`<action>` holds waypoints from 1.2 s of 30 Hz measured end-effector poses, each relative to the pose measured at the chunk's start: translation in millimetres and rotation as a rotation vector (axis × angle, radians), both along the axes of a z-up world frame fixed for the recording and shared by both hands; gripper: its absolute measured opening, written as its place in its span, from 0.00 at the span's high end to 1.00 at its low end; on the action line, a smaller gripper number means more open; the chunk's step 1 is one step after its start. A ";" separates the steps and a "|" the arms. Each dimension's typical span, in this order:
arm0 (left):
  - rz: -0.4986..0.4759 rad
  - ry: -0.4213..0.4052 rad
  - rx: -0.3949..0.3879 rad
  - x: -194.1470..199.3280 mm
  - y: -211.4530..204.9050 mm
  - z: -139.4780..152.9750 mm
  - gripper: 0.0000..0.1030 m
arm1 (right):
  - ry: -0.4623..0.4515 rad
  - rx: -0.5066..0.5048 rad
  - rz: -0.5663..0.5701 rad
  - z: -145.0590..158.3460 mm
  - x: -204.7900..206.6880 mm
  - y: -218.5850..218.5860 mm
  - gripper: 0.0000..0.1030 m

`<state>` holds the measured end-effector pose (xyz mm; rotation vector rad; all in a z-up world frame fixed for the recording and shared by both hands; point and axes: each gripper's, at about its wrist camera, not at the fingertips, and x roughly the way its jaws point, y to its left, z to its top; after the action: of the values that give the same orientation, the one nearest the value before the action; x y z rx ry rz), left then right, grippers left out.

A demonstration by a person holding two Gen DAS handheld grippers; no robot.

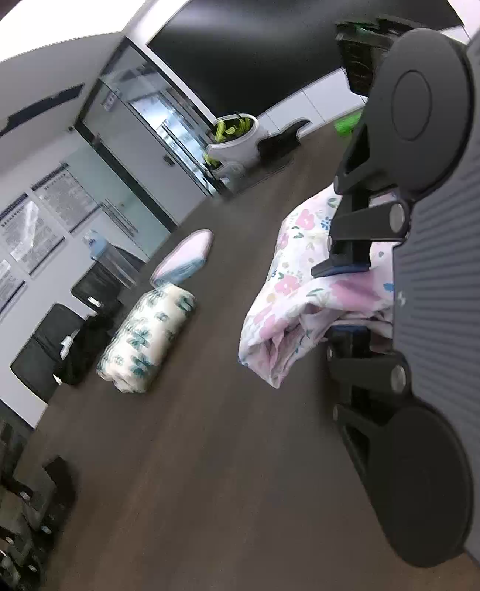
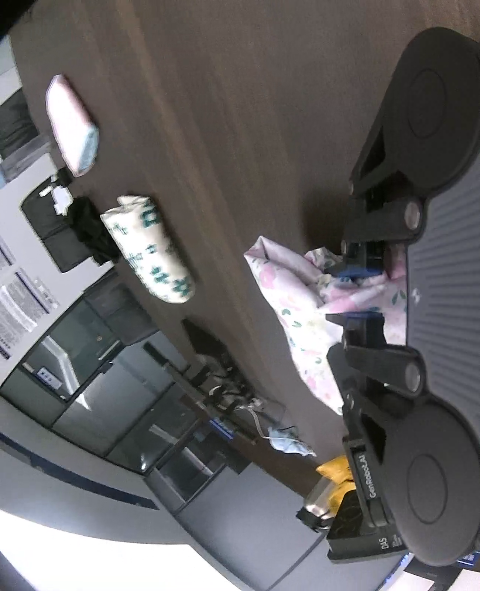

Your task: Fold clothes

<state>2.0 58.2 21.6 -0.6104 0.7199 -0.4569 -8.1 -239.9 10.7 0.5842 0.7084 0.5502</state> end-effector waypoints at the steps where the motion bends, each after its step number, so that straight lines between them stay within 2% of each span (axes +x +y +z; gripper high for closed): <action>1: -0.003 -0.011 -0.007 7.6 0.7 10.6 0.78 | -0.016 0.003 -0.005 8.0 2.0 -0.4 0.86; 4: -0.019 -0.068 -0.015 40.1 -0.5 49.3 0.78 | -0.053 0.020 -0.012 37.4 19.2 -5.7 0.86; 7: -0.026 -0.087 -0.026 87.2 -2.7 77.6 0.78 | -0.100 0.016 -0.032 72.9 48.8 -10.1 0.86; 10: -0.008 -0.056 -0.073 141.3 -0.4 88.5 0.78 | -0.123 0.002 -0.045 102.4 95.6 -13.3 0.86; 13: -0.010 -0.034 -0.091 193.9 1.3 86.9 0.78 | -0.102 0.005 -0.063 114.0 148.4 -17.6 0.86; 19: 0.013 0.029 -0.107 274.9 6.3 55.1 0.79 | -0.053 -0.015 -0.102 98.0 231.1 -15.7 0.86; 23: 0.039 0.063 -0.144 302.4 19.0 26.8 0.79 | -0.004 -0.013 -0.084 71.8 276.5 -12.6 0.86; 26: 0.052 0.069 -0.176 316.6 27.6 8.0 0.79 | 0.006 -0.030 -0.070 60.4 296.1 -6.5 0.86; 29: 0.058 0.077 -0.168 329.9 30.4 -4.4 0.78 | 0.014 -0.051 -0.059 50.9 313.2 -2.3 0.86; 31: 0.056 0.064 -0.152 334.9 30.0 -7.6 0.78 | 0.021 -0.053 -0.057 43.3 324.3 -2.7 0.85; 33: 0.060 0.049 -0.102 335.0 25.1 -8.7 0.77 | 0.030 -0.066 -0.060 37.2 331.0 -2.0 0.85; 35: 0.065 0.041 -0.044 333.8 20.4 -10.9 0.70 | 0.041 -0.095 -0.059 31.8 336.2 0.0 0.84; 36: 0.067 0.036 -0.017 333.2 18.5 -11.9 0.64 | 0.044 -0.114 -0.057 29.5 338.3 2.1 0.82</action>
<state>335.2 76.7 9.6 -0.6585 0.7285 -0.3918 330.2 -237.8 40.1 0.5097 0.7577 0.4418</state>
